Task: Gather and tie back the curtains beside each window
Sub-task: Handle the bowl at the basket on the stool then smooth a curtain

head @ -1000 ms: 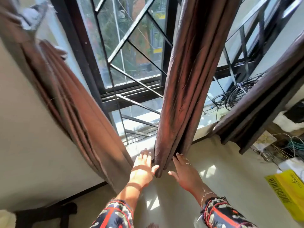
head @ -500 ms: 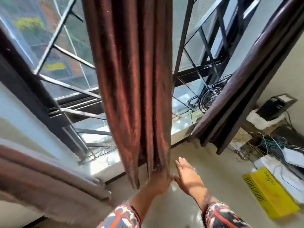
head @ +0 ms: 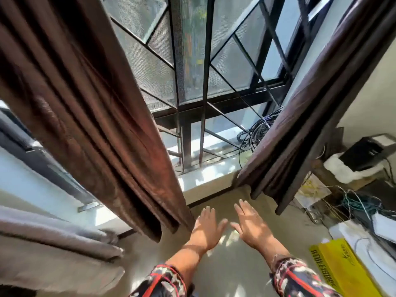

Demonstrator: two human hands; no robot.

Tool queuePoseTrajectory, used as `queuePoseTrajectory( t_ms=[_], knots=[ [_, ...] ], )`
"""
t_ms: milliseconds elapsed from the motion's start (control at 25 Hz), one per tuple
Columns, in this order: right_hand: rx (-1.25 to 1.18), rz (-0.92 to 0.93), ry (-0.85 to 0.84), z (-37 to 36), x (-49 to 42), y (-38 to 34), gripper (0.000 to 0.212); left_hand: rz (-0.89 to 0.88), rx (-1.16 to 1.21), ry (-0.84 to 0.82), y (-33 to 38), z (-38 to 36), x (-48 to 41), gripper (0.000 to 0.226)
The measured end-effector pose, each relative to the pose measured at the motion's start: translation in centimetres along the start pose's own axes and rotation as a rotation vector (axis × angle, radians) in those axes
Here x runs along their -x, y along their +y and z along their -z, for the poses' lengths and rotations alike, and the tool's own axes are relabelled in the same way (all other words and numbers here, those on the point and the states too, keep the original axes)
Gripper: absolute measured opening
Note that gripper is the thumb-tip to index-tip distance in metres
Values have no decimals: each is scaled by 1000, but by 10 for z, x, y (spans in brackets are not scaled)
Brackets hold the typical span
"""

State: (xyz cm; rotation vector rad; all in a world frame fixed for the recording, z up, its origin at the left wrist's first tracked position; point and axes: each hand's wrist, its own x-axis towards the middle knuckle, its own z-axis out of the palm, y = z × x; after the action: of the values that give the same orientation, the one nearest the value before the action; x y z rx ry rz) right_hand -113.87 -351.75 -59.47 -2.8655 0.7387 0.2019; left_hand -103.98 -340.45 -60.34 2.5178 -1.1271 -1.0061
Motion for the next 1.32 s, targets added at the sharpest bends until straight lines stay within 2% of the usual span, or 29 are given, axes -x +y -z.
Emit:
queuePoseTrajectory(
  t_ms=[80, 120, 240, 280, 480, 640, 800, 920, 1000, 1120, 1160, 1320],
  knots=[
    [-126, 22, -122, -4, -18, 7, 63, 12, 39, 36, 4, 6, -9, 107],
    [-144, 37, -104, -6, -30, 11, 61, 20, 63, 70, 4, 10, -15, 109],
    [-167, 70, -77, -5, -69, 18, 56, 52, 126, 157, 2, 16, -43, 70],
    [-167, 83, -85, -5, -84, 21, 55, 60, 175, 185, 0, 19, -53, 65],
    [-234, 134, -192, -2, -157, 23, 50, 130, 433, 339, -13, 46, -111, 60],
    [-370, 168, -297, -3, -203, 8, 51, 247, 533, 379, -34, 57, -137, 66],
    [-674, 55, -454, -22, -239, -12, 53, 446, 693, 392, -66, 51, -165, 65],
    [-879, -43, -538, -47, -253, -20, 50, 474, 827, 449, -74, 39, -182, 69],
    [-988, -87, -589, -66, -261, -26, 57, 485, 936, 502, -82, 31, -193, 67],
    [-1140, -137, -674, -98, -275, -32, 95, 555, 1094, 629, -103, 17, -217, 61],
    [-1177, -143, -696, -110, -280, -35, 100, 587, 1118, 671, -111, 11, -225, 60],
    [-1278, -136, -701, -171, -311, -45, 86, 611, 1357, 812, -154, -28, -264, 64]
  ],
)
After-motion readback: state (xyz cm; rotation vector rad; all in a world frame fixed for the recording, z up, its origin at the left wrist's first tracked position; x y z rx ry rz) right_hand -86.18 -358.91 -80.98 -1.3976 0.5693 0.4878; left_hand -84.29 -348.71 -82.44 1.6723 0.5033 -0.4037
